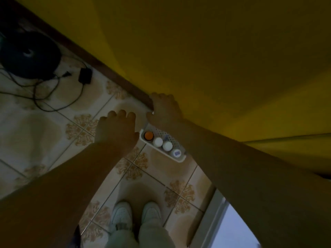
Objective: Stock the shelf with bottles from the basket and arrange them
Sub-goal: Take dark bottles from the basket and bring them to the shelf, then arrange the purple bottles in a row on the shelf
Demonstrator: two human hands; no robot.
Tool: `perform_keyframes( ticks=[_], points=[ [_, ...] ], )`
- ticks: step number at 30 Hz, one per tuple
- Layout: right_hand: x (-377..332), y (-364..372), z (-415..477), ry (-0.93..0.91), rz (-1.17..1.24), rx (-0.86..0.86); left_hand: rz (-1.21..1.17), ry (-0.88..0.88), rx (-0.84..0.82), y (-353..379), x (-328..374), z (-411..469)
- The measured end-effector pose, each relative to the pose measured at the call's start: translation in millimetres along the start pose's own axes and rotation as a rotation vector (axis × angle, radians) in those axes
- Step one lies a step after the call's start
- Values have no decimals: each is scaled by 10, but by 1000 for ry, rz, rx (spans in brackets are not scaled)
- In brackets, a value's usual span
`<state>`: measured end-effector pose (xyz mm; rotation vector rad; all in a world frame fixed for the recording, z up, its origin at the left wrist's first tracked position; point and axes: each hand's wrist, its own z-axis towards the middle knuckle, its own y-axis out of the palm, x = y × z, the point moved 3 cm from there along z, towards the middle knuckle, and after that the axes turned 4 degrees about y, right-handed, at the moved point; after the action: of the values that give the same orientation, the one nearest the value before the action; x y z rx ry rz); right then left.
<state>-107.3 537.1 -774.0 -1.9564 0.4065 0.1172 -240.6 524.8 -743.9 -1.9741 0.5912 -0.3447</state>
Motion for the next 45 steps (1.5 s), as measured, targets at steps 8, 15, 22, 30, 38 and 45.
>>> perform_keyframes(
  ticks=[8, 15, 22, 30, 38, 45],
  points=[
    [-925, -2542, -1057, -119, -88, 180, -3, -18, 182, -2178, -164, -1149],
    [-1446, -4199, -2343, -146, -151, 363, 89, -61, 323, -3757, -119, -2340],
    [-1663, -5127, -4050, -39, -266, 451, 100, -50, 412, -4648, 278, -3779],
    [-1282, -5732, -6221, 170, -304, 600, 135, 126, 642, -5343, 1163, -5326],
    [-450, -6068, -8469, 424, -246, 756, 53, 462, 758, -5851, 2868, -6550],
    [832, -5736, -10861, 788, -148, 926, 21, 838, 762, -5567, 5078, -7654]
  ],
)
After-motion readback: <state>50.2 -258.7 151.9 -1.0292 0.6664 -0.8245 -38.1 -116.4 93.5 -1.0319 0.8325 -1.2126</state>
